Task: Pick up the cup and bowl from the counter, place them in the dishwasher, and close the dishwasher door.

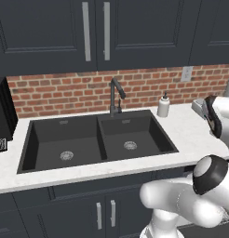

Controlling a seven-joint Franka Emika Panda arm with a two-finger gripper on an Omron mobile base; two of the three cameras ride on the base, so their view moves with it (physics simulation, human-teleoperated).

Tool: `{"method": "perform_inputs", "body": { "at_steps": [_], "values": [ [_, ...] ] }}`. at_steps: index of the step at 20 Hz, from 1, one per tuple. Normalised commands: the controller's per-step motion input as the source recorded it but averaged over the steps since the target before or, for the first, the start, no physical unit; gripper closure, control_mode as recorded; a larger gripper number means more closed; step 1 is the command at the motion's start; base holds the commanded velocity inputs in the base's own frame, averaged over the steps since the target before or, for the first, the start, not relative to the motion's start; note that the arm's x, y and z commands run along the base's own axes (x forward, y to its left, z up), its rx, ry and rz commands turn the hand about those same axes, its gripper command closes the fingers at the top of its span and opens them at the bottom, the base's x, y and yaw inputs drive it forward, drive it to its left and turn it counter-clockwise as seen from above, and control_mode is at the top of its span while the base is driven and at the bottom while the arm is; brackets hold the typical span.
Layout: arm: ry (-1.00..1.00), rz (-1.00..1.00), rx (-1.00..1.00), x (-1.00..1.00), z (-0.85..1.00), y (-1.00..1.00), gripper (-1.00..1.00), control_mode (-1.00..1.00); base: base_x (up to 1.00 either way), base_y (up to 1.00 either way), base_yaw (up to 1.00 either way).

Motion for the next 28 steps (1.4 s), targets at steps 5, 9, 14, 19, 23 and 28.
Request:
{"method": "perform_inputs", "body": {
  "at_steps": [5, 9, 14, 19, 23, 28],
  "values": [
    [0.01, -0.11, -0.14, 0.97, -0.41, -0.44, -1.00, -1.00, 0.00, 0.00, 0.00],
    [0.16, -0.38, -0.23, 0.97, -0.09, -0.60, -1.00, -1.00, 0.00, 0.00, 0.00],
    [0.08, -0.35, -0.14, 0.49, 0.12, -0.45, -1.00, -1.00, 0.00, 0.00, 0.00],
    [-0.01, -0.03, 0.19, 0.00, 0.00, -0.37, -1.00, -1.00, 0.00, 0.00, 0.00],
    [-0.01, 0.02, 0.20, 0.08, 0.00, -0.48, -1.00, -1.00, 0.00, 0.00, 0.00],
    [-0.06, 0.08, 0.04, 0.31, -0.12, -0.39, -1.00, -1.00, 0.00, 0.00, 0.00]
  ]
}}
